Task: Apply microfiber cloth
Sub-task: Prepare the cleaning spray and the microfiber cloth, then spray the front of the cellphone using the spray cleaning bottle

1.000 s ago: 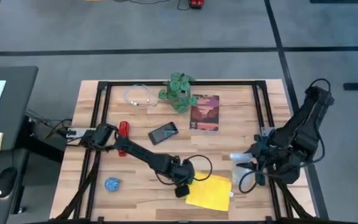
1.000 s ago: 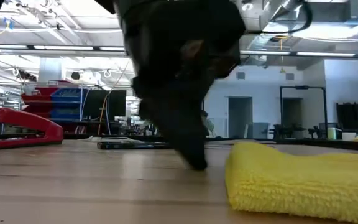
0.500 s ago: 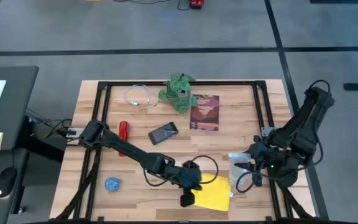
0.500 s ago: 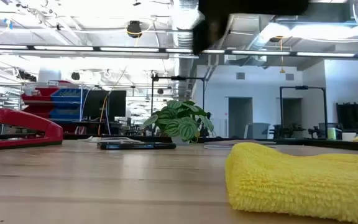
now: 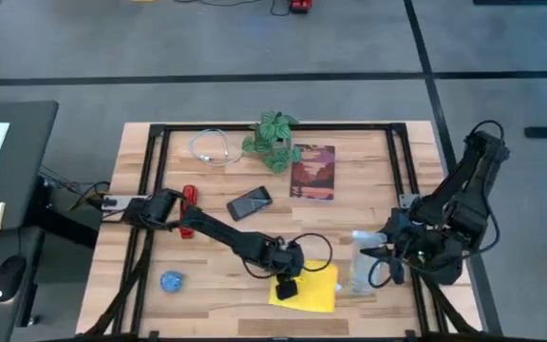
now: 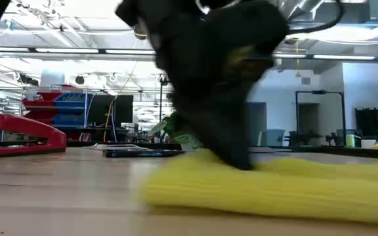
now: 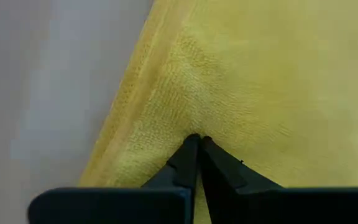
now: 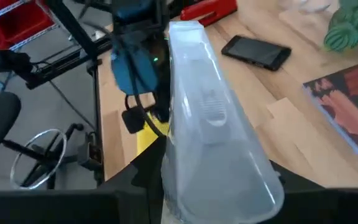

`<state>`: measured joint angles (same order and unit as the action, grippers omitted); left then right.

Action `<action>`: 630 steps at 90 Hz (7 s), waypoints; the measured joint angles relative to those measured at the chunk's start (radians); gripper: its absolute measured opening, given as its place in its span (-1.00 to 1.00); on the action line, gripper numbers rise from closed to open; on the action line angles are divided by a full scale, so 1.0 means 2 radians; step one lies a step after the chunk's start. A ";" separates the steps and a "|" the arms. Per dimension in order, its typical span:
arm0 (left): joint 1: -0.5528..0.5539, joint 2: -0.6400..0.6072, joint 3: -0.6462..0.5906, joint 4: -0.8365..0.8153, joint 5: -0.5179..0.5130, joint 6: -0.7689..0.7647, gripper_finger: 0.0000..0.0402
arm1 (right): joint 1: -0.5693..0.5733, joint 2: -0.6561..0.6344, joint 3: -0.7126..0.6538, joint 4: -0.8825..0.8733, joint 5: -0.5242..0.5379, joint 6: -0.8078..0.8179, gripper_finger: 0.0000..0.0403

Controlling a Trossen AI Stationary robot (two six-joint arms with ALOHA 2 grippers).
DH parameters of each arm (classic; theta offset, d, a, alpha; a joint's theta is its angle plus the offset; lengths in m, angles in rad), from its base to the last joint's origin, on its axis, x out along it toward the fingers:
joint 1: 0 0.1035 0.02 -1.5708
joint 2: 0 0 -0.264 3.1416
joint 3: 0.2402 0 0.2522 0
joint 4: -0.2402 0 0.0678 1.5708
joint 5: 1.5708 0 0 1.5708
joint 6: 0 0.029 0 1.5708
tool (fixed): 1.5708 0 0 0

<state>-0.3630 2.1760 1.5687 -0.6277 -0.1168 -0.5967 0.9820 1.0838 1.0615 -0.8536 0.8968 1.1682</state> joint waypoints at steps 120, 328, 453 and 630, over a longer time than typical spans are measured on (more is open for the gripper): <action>0.006 -0.265 -0.065 -0.090 -0.115 -0.173 -1.00 | -0.097 0.098 -0.073 0.112 0.018 -0.089 -0.18; 0.229 -0.323 -0.426 0.071 0.113 -0.081 -0.38 | -0.657 0.506 0.090 0.400 -0.740 -0.164 0.47; 0.220 -0.360 -0.412 0.080 0.111 0.028 -0.68 | -0.687 0.476 0.089 0.434 -0.771 -0.117 0.44; 0.229 -0.486 -0.403 0.310 0.095 0.098 -0.06 | -0.562 0.305 0.150 0.183 -0.680 -0.341 -0.93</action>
<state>0.0944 1.2032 0.7631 -0.0072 0.0728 -0.4006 -0.1416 1.6944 1.3610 -0.4867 -0.4630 0.4854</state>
